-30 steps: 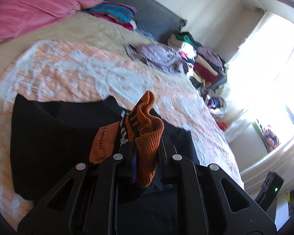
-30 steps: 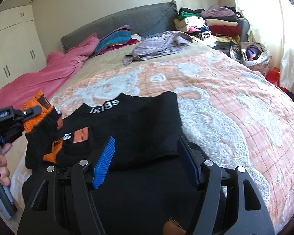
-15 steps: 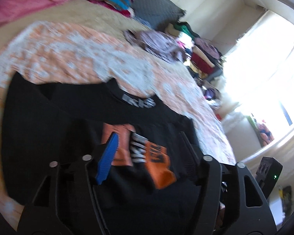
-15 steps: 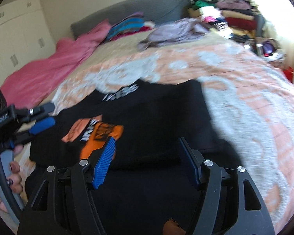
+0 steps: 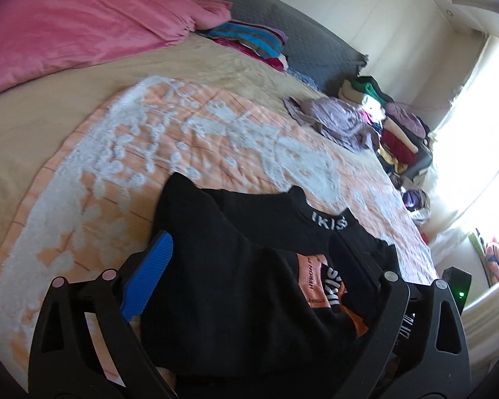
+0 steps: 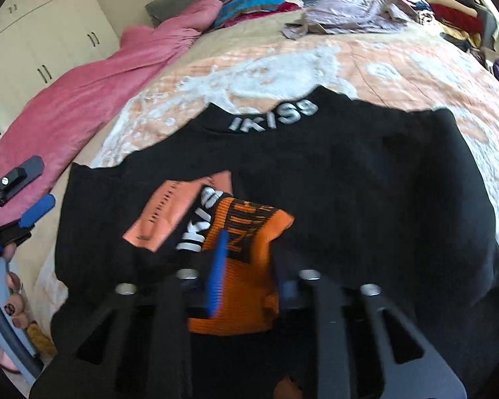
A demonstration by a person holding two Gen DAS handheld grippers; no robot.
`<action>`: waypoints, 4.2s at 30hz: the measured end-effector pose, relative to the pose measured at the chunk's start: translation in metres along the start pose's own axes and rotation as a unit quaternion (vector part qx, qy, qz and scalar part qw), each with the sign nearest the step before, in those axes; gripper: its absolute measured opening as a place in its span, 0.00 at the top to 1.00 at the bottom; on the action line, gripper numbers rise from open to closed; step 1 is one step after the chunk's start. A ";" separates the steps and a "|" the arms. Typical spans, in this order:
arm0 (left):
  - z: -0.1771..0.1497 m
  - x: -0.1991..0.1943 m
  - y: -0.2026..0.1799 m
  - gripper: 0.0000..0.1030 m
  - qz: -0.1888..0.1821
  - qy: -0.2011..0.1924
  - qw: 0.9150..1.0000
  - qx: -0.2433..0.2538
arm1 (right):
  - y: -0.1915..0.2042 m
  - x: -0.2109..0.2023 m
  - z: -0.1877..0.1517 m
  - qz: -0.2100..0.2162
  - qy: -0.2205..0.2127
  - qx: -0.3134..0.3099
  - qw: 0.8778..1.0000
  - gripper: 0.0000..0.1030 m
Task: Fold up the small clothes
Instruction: 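Grasp the folded orange cuffs with the right gripper and fold the side inward, then open the right gripper and release the cuffs on the sweatshirt body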
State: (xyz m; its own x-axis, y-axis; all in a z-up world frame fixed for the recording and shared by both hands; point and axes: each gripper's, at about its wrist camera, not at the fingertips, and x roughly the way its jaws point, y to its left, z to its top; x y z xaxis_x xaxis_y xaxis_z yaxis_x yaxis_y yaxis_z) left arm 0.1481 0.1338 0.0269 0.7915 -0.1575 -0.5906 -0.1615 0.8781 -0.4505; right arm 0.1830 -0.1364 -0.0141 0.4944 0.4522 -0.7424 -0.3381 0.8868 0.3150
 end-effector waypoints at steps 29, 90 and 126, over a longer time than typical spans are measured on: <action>0.003 -0.007 0.008 0.12 0.023 -0.010 1.000 0.004 | -0.054 -0.098 0.021 -0.088 -0.139 -0.031 0.986 0.92; -0.068 0.050 -0.056 0.56 0.021 0.134 0.980 0.147 | -0.059 -0.054 -0.040 -0.091 -0.029 -0.019 0.995 0.71; -0.069 -0.008 -0.061 0.09 0.052 0.086 0.982 0.158 | -0.041 -0.133 -0.053 -0.080 -0.106 -0.027 0.991 0.13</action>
State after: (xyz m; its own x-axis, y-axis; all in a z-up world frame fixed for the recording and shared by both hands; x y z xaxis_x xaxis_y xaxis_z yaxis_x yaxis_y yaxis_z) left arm 0.1113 0.0503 0.0133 0.6650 -0.1091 -0.7388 -0.0240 0.9856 -0.1672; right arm 0.0890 -0.2380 0.0399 0.7004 0.3210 -0.6375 -0.2815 0.9450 0.1666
